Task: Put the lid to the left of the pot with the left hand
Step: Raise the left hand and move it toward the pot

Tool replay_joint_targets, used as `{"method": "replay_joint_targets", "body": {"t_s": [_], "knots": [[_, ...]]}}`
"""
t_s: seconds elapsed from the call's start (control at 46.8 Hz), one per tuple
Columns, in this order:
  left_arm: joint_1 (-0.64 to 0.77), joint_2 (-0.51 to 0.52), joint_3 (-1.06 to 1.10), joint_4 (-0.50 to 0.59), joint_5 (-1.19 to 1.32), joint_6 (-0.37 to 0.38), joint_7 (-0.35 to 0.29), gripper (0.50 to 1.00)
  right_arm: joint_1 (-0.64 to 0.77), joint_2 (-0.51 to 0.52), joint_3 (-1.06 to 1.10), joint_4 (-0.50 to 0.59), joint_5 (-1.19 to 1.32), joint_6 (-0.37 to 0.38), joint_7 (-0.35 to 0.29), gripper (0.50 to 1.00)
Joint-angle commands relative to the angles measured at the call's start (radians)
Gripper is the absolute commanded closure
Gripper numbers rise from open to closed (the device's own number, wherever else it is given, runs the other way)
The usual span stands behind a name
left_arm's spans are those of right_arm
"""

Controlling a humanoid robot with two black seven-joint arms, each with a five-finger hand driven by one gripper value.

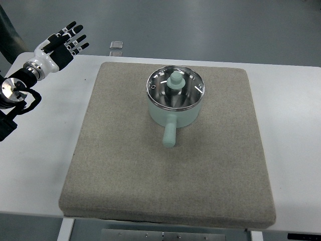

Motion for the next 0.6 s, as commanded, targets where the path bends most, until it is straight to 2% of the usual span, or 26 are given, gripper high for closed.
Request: {"method": "replay_joint_targets", "body": {"t_s": [0.0, 0.47, 0.577], "knots": [[0.0, -0.004, 0.001, 0.0, 0.001, 0.0, 0.0, 0.504, 0.0, 0.0, 0.0, 0.001, 0.0, 0.0, 0.0, 0.576], [-0.04, -0.007, 0.018, 0.006, 0.005, 0.003, 0.003, 0.504, 0.0, 0.0, 0.0, 0.0, 0.0, 0.0, 0.0, 0.576], [-0.053, -0.006, 0.088, 0.003, 0.023, -0.015, 0.001, 0.506, 0.0, 0.0, 0.0, 0.001, 0.0, 0.0, 0.0, 0.576]]}}
